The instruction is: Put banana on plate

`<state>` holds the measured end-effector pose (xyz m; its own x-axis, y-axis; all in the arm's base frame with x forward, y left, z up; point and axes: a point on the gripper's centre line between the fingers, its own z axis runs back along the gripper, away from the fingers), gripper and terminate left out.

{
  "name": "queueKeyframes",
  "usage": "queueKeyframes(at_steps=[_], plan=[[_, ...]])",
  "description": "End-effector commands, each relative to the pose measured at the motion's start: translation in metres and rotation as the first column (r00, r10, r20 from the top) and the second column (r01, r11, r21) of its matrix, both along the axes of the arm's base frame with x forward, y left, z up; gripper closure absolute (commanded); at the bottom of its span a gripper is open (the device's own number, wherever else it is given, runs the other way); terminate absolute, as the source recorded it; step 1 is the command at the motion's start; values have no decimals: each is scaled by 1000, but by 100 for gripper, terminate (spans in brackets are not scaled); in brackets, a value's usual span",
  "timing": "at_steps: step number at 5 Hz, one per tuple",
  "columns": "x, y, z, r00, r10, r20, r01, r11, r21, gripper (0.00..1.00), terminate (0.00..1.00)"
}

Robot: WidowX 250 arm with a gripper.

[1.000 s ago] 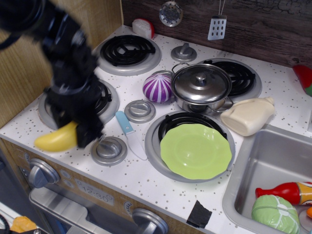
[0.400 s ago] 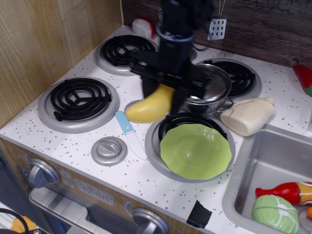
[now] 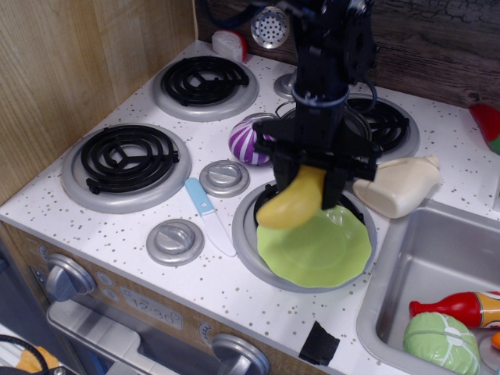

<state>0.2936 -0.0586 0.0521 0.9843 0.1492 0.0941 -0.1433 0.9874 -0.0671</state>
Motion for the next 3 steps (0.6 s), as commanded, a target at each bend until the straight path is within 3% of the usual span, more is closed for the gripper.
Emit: queueKeyframes(at_steps=[1, 2, 3], plan=[[5, -7, -6, 999, 0, 39, 3, 997, -74, 0, 0], [5, -7, -6, 999, 0, 39, 3, 997, -74, 0, 0], [5, -7, -6, 999, 0, 39, 3, 997, -74, 0, 100]])
